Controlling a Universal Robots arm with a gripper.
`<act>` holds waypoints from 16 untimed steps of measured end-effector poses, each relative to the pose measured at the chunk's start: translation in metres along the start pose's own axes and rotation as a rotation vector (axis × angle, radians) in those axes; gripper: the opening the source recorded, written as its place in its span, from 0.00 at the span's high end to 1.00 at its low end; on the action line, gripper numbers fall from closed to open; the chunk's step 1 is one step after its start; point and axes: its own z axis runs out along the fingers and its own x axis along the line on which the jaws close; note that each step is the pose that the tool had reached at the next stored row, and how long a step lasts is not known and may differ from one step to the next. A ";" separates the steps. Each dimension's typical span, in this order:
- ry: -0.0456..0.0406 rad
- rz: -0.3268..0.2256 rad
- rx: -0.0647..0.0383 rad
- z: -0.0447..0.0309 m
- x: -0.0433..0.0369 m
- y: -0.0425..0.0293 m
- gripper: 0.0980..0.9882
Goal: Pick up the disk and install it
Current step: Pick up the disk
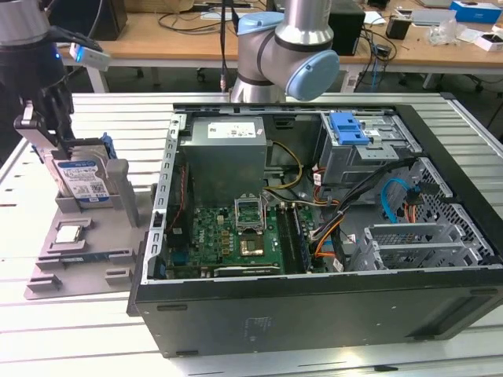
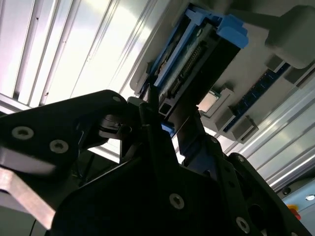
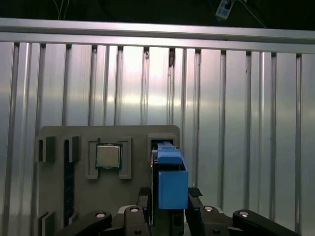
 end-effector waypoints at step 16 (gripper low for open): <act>0.0002 -0.001 -0.001 0.0141 -0.0001 -0.0008 0.65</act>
